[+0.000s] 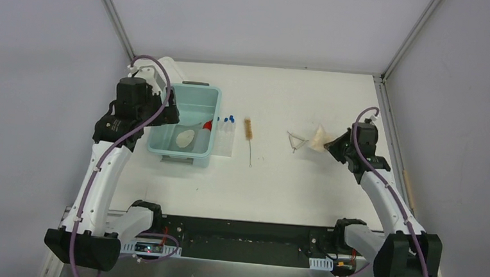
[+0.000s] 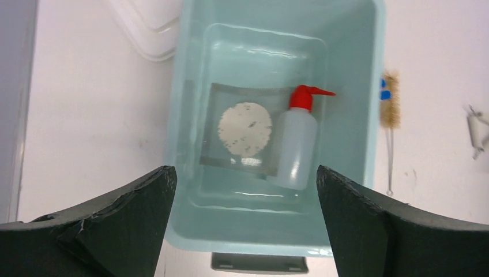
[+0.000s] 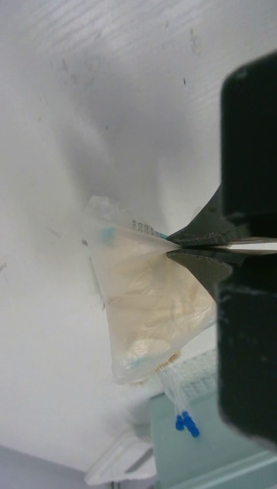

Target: Organize the chemistry lab equipment

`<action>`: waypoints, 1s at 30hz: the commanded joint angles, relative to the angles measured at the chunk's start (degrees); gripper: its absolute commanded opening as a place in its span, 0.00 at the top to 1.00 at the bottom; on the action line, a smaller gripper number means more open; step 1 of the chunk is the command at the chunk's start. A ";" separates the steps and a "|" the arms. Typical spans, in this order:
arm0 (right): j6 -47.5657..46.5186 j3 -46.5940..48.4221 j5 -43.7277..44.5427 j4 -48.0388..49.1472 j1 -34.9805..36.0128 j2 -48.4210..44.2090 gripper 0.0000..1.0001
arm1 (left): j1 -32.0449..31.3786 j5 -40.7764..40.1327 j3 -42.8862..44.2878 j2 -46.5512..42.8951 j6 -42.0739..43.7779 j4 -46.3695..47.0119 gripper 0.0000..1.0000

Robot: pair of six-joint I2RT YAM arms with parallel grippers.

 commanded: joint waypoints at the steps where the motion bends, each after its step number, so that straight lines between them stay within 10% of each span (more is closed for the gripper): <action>1: 2.29 4.07 -0.67 0.92 4.60 -5.15 1.00 | -7.51 -1.53 3.17 -0.72 -0.34 1.92 0.06; 15: 5.19 14.13 3.10 9.36 28.53 -1.70 1.00 | -26.43 20.50 -5.40 3.04 -19.40 36.15 0.06; 30: 2.40 18.53 5.13 12.02 39.08 3.17 1.00 | -31.07 22.80 -6.33 12.17 -26.49 43.66 0.10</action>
